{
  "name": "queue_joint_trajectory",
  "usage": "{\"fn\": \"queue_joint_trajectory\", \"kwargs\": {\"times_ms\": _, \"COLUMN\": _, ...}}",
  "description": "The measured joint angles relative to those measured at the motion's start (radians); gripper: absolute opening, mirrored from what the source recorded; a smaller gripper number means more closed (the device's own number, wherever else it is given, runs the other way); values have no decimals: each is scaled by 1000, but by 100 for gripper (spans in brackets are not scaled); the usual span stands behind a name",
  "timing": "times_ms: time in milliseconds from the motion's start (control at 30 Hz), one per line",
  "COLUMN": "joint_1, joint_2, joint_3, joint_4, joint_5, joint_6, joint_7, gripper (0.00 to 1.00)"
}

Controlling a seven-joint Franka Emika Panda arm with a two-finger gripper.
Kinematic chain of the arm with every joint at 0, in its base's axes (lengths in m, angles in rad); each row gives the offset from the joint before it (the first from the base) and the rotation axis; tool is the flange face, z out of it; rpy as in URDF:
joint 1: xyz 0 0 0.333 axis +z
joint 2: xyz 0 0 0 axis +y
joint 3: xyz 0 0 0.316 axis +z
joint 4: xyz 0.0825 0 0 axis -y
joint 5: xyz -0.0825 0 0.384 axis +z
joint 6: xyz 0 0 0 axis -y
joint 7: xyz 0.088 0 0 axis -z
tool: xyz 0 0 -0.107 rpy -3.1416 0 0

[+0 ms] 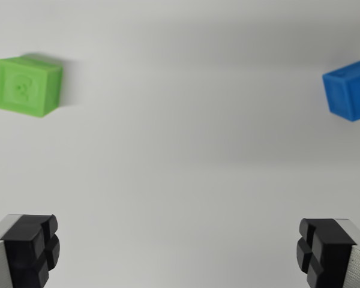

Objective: Stack cube

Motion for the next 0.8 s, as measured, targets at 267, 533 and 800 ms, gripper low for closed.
{"fn": "queue_joint_trajectory", "kwargs": {"times_ms": 267, "joint_1": 0, "joint_2": 0, "joint_3": 0, "joint_4": 0, "joint_5": 0, "joint_6": 0, "joint_7": 0, "gripper": 100}}
{"fn": "queue_joint_trajectory", "kwargs": {"times_ms": 533, "joint_1": 0, "joint_2": 1, "joint_3": 0, "joint_4": 0, "joint_5": 0, "joint_6": 1, "joint_7": -1, "gripper": 100}}
{"fn": "queue_joint_trajectory", "kwargs": {"times_ms": 800, "joint_1": -3, "joint_2": 4, "joint_3": -6, "joint_4": -5, "joint_5": 0, "joint_6": 8, "joint_7": -18, "gripper": 100}}
